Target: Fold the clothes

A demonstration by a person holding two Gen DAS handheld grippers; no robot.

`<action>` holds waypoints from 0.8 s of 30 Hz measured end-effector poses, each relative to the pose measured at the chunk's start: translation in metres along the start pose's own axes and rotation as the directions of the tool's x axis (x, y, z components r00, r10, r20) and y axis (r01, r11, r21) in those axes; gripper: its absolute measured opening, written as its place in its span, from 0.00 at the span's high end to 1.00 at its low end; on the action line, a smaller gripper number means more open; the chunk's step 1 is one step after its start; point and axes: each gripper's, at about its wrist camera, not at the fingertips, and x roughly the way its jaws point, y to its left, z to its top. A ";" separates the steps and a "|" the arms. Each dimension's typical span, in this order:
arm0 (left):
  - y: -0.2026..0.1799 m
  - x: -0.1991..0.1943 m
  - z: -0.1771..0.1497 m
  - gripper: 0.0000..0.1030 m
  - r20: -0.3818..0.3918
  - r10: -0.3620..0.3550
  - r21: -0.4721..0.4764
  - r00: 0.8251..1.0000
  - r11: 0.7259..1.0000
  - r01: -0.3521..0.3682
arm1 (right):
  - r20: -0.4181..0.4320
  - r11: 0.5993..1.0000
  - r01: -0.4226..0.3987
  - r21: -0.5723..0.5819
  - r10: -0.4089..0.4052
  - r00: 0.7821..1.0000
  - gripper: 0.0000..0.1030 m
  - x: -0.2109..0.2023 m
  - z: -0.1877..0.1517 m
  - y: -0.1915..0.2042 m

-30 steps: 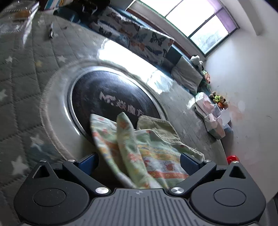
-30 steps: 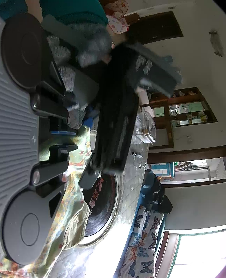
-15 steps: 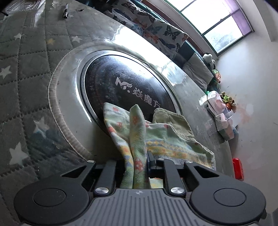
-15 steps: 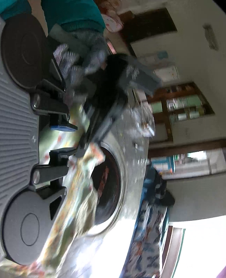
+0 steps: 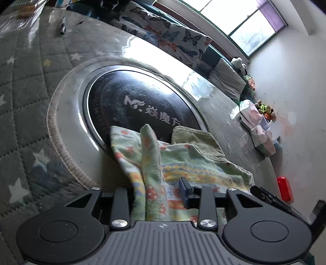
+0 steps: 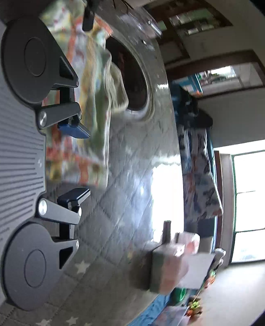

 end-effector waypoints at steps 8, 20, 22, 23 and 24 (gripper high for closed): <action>-0.005 0.002 0.001 0.81 0.014 0.018 0.046 1.000 0.999 -0.019 | -0.013 0.999 -0.038 0.000 0.038 0.999 0.84 0.009 -0.003 0.011; -0.073 -0.002 0.027 0.90 0.083 -0.060 0.247 0.995 0.968 0.038 | 0.122 1.000 0.000 0.027 -0.003 0.993 0.93 -0.047 0.026 -0.001; -0.088 0.007 0.032 0.90 0.080 -0.077 0.271 0.994 0.961 0.052 | 0.136 0.999 0.023 0.037 -0.028 0.990 0.93 -0.051 0.033 -0.009; -0.095 0.012 0.035 0.90 0.078 -0.085 0.281 0.993 0.958 0.060 | 0.144 0.998 0.037 0.044 -0.043 0.989 0.93 -0.053 0.037 -0.015; -0.102 0.016 0.038 0.90 0.076 -0.093 0.291 0.993 0.954 0.067 | 0.149 0.998 0.051 0.048 -0.058 0.987 0.93 -0.055 0.041 -0.021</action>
